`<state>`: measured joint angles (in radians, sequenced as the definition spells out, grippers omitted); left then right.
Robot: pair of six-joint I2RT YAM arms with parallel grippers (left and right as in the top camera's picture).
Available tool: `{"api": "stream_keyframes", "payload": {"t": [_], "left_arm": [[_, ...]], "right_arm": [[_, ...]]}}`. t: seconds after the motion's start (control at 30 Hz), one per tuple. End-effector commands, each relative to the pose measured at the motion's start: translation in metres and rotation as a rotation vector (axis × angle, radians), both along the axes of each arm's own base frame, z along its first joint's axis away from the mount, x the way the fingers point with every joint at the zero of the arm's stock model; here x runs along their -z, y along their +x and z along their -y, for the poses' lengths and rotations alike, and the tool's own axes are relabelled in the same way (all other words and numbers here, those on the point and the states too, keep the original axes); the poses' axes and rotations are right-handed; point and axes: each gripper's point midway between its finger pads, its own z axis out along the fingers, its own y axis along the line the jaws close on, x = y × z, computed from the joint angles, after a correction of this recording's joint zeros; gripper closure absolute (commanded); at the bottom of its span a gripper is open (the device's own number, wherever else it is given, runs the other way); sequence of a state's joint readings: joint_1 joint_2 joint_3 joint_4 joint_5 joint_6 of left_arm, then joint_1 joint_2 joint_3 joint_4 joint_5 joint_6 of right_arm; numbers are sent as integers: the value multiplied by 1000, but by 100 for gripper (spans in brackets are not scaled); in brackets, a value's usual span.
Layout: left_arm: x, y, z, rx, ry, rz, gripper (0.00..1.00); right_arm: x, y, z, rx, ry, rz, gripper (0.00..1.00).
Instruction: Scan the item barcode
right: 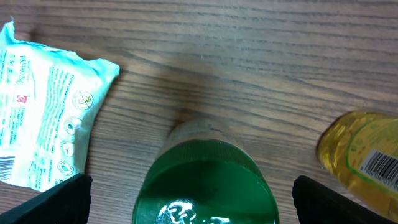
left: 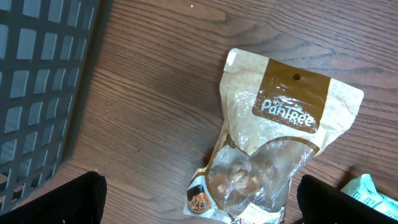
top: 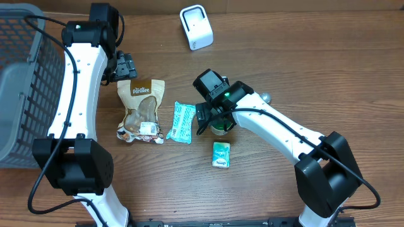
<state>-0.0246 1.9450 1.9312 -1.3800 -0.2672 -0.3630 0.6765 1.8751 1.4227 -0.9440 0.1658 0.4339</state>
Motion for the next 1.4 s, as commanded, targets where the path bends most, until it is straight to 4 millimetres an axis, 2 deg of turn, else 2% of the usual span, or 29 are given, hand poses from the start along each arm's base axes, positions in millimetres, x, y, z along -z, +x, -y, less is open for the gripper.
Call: {"api": "stream_keyframes", "payload": {"t": [0.0, 0.43, 0.63, 0.77, 0.93, 1.0, 1.37], "left_arm": [[-10, 3, 0, 5, 12, 29, 0], [-10, 3, 0, 5, 12, 29, 0], [-10, 3, 0, 5, 12, 29, 0], [-10, 3, 0, 5, 12, 29, 0], [-10, 3, 0, 5, 12, 29, 1], [-10, 3, 0, 5, 12, 29, 1], [-10, 3, 0, 5, 12, 29, 0]], "right_arm": [[1, 0, 4, 11, -21, 3, 0], [4, -5, 8, 7, -39, -17, 0], [29, -2, 18, 32, -76, -71, 0], [36, 2, 26, 58, -80, -93, 0], [38, -1, 16, 47, -17, -122, 0], [38, -4, 8, -10, 14, -141, 0], [43, -8, 9, -13, 1, -161, 4]]}}
